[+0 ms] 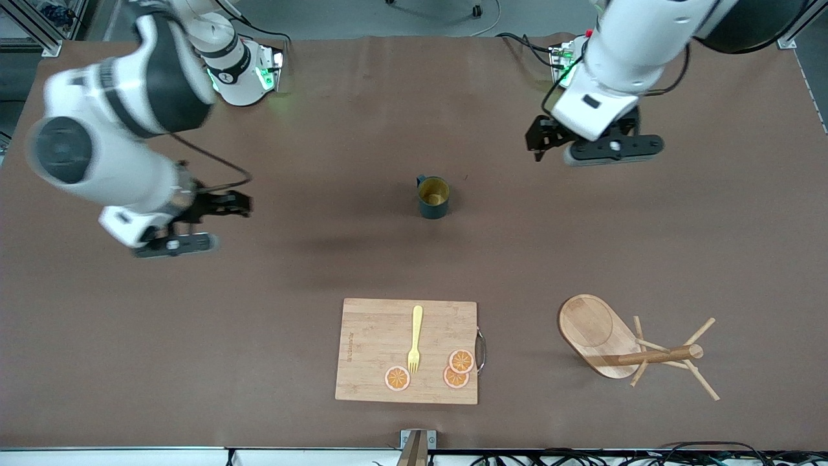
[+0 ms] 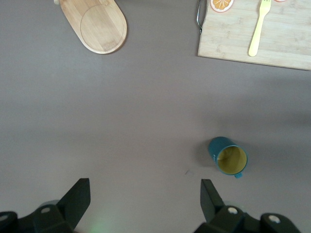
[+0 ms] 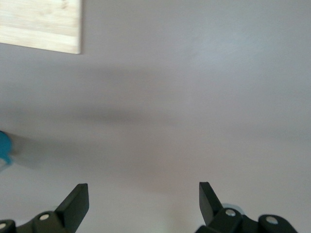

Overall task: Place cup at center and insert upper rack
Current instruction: 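Set the mug down, release it while the left gripper approaches, then move the left gripper above the teal mug while the right retracts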

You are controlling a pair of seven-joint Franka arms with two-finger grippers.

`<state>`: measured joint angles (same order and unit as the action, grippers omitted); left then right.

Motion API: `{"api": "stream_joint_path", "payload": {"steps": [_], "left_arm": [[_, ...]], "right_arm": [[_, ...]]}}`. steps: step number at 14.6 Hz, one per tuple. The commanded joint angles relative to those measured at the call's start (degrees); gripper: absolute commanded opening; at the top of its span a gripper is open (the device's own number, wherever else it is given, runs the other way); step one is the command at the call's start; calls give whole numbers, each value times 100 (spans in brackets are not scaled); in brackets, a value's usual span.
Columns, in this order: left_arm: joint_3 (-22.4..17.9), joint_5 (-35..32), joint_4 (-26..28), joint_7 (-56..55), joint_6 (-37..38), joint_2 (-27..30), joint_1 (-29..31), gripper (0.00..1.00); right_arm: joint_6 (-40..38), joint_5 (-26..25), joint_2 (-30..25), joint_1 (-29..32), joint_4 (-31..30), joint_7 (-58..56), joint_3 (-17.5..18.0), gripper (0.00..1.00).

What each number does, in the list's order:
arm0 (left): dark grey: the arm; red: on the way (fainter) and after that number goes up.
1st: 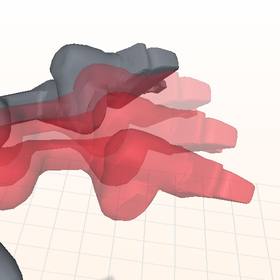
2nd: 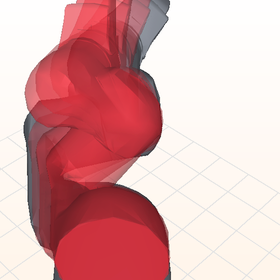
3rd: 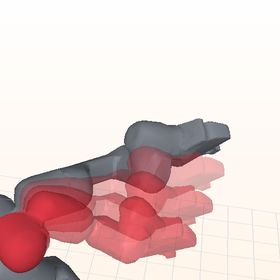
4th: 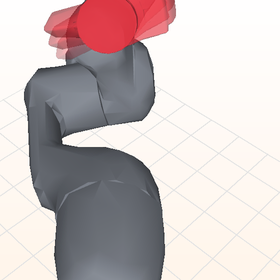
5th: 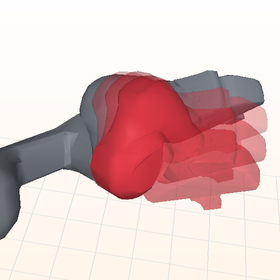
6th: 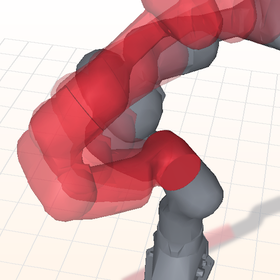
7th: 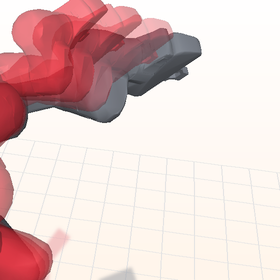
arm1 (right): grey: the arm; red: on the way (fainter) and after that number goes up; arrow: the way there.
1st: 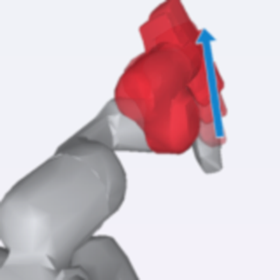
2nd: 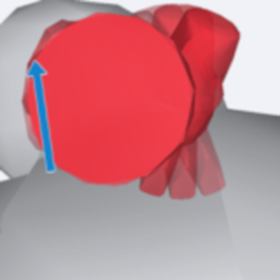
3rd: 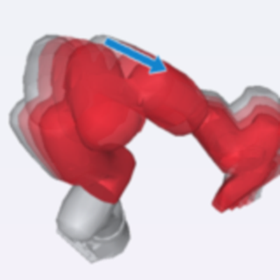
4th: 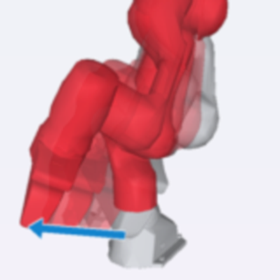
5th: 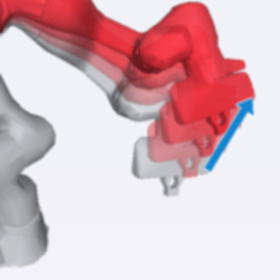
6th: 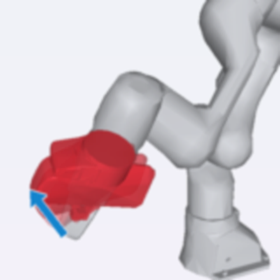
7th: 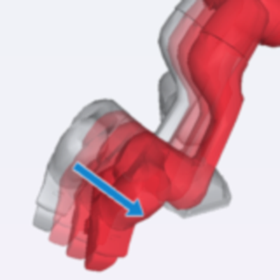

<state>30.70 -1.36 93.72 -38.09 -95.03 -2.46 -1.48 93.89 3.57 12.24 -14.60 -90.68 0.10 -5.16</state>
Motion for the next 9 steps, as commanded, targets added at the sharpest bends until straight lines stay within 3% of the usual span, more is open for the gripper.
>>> {"api": "stream_joint_path", "payload": {"steps": [1, 5, 9], "left_arm": [[479, -277, -56, -898, -77, -201, -1, 100], [578, -1031, -20, -2338, -139, -754, -939, 100], [578, -1866, -55, -4070, -226, -1580, -1889, 100]], "right_arm": [[-80, -408, -328, 685, -100, -860, 138, 100], [-652, -428, -293, 1450, 593, -1143, 164, 100], [-723, -410, -205, 1662, 859, -1091, 164, 100]]}}
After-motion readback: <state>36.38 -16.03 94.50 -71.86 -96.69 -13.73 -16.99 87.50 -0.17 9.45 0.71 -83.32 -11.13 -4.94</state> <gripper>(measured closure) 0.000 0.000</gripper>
